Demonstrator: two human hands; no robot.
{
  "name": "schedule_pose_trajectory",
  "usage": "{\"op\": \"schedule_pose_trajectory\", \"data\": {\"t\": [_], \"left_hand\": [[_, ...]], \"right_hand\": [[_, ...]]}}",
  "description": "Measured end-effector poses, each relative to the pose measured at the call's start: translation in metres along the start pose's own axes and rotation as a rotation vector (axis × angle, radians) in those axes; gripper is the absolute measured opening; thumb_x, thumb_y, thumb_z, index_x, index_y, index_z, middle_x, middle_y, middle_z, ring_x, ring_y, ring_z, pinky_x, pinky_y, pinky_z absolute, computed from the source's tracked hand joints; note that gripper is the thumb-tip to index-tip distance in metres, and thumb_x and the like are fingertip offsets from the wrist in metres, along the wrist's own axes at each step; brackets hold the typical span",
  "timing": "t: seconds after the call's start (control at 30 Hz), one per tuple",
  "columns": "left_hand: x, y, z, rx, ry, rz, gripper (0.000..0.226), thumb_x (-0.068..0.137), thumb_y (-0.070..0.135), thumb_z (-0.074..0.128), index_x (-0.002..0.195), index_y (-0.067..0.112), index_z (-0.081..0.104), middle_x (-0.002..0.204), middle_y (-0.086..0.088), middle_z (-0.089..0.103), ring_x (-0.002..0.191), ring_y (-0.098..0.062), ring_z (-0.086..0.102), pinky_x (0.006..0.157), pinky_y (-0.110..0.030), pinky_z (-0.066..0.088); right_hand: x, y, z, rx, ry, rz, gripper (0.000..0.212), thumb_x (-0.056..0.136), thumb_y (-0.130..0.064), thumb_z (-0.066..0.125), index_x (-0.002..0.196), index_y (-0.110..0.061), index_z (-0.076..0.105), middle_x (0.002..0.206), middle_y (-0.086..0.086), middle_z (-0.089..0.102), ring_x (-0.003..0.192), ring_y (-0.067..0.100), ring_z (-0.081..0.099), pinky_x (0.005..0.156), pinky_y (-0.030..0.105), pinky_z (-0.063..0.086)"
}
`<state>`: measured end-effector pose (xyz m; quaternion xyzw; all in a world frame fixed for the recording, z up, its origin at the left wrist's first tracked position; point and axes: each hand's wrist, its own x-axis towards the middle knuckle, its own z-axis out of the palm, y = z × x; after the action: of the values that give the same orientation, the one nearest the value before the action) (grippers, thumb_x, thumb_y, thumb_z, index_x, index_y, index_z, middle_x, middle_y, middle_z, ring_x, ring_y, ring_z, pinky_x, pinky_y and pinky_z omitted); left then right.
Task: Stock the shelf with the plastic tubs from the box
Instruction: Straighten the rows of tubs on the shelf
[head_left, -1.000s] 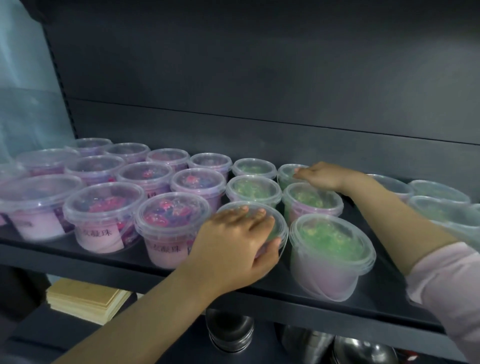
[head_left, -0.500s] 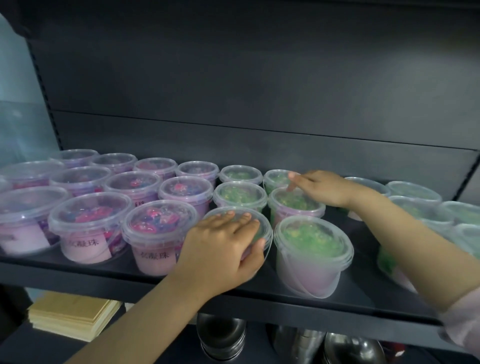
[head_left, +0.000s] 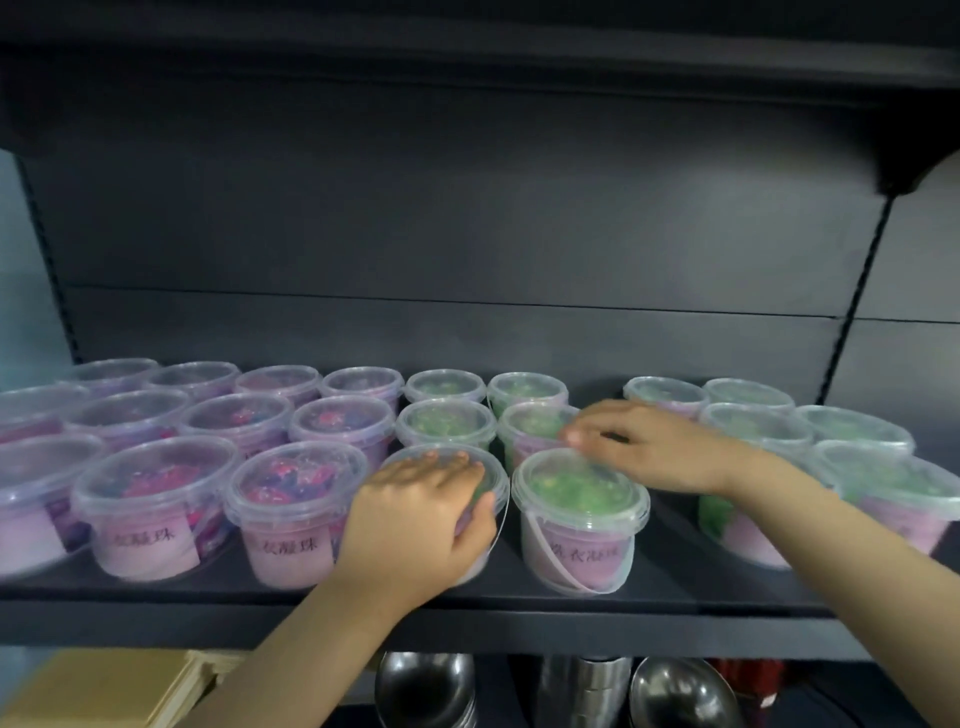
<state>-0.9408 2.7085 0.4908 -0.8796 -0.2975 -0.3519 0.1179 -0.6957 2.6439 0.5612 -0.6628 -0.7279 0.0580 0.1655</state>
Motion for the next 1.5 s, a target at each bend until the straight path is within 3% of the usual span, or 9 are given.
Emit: {"op": "schedule_pose_trajectory", "data": {"t": [0.37,0.57,0.67,0.77,0.9,1.07,1.17,1.23,1.5], "left_hand": [[0.001,-0.002,-0.003,-0.021,-0.118,-0.026,0.036,0.089,0.037,0.04,0.087,0.018,0.07,0.086,0.002,0.072,0.08,-0.018,0.068,0.067,-0.036,0.055],[0.001,0.001,-0.01,-0.032,-0.11,-0.054,0.037,0.087,0.039,0.035,0.08,0.02,0.066,0.078,0.005,0.068,0.073,-0.018,0.064,0.068,-0.033,0.051],[0.002,0.002,-0.015,-0.087,-0.126,-0.098,0.051,0.087,0.05,0.026,0.1,0.024,0.067,0.101,0.007,0.07,0.096,-0.02,0.063,0.082,-0.032,0.048],[0.006,-0.002,-0.019,-0.147,-0.296,-0.123,0.057,0.093,0.059,0.025,0.143,0.034,0.038,0.153,0.012,0.033,0.144,-0.017,0.023,0.115,-0.036,0.024],[0.016,0.017,-0.027,-0.136,-0.304,-0.053,0.056,0.096,0.058,0.029,0.148,0.039,0.023,0.16,0.017,0.003,0.147,-0.011,-0.011,0.118,-0.036,0.006],[0.039,0.074,-0.006,-0.21,-0.287,-0.011,0.054,0.097,0.055,0.027,0.148,0.036,0.028,0.159,0.016,0.011,0.147,-0.007,0.0,0.119,-0.031,0.008],[0.045,0.1,0.015,-0.102,-0.28,-0.043,0.052,0.096,0.055,0.026,0.136,0.033,0.05,0.148,0.012,0.042,0.139,-0.014,0.035,0.111,-0.034,0.031],[0.043,0.107,0.023,-0.021,-0.238,-0.038,0.045,0.092,0.049,0.032,0.113,0.028,0.067,0.115,0.007,0.069,0.109,-0.018,0.064,0.09,-0.034,0.05],[0.041,0.115,0.027,-0.043,-0.171,-0.079,0.04,0.091,0.039,0.039,0.109,0.024,0.072,0.11,0.008,0.072,0.101,-0.012,0.068,0.08,-0.029,0.055]], "right_hand": [[-0.052,-0.015,0.014,-0.005,-0.006,0.078,0.044,0.077,-0.06,0.065,0.12,-0.057,0.053,0.133,-0.033,0.044,0.127,-0.013,0.036,0.112,0.024,0.03],[-0.053,-0.02,0.015,0.04,-0.03,0.147,0.043,0.074,-0.061,0.066,0.115,-0.061,0.051,0.134,-0.03,0.044,0.127,-0.007,0.04,0.111,0.029,0.033],[-0.058,-0.026,0.02,0.034,-0.039,0.148,0.047,0.086,-0.06,0.055,0.131,-0.056,0.042,0.147,-0.026,0.034,0.138,-0.002,0.028,0.117,0.033,0.025],[-0.069,-0.027,0.03,0.065,-0.022,0.131,0.059,0.091,-0.06,0.041,0.146,-0.049,0.022,0.156,-0.025,0.011,0.145,-0.003,-0.003,0.12,0.028,0.006],[-0.086,-0.003,0.013,-0.01,0.19,0.123,0.065,0.087,-0.061,0.041,0.147,-0.04,0.029,0.155,-0.019,0.019,0.146,0.001,0.002,0.116,0.022,0.006],[-0.112,0.071,-0.018,-0.127,0.343,0.24,0.055,0.086,-0.056,0.052,0.13,-0.025,0.056,0.136,-0.005,0.055,0.129,0.017,0.046,0.107,0.027,0.031],[-0.122,0.103,-0.019,-0.102,0.315,0.26,0.041,0.089,-0.041,0.058,0.126,-0.024,0.059,0.13,-0.005,0.059,0.12,0.014,0.052,0.098,0.022,0.033],[-0.123,0.117,-0.016,-0.094,0.325,0.21,0.038,0.088,-0.044,0.057,0.12,-0.025,0.065,0.123,-0.007,0.064,0.113,0.011,0.055,0.094,0.02,0.033],[-0.122,0.108,0.002,0.006,0.432,0.033,0.053,0.075,-0.074,0.05,0.1,-0.034,0.073,0.098,-0.022,0.063,0.1,0.006,0.056,0.091,0.026,0.043]]}}
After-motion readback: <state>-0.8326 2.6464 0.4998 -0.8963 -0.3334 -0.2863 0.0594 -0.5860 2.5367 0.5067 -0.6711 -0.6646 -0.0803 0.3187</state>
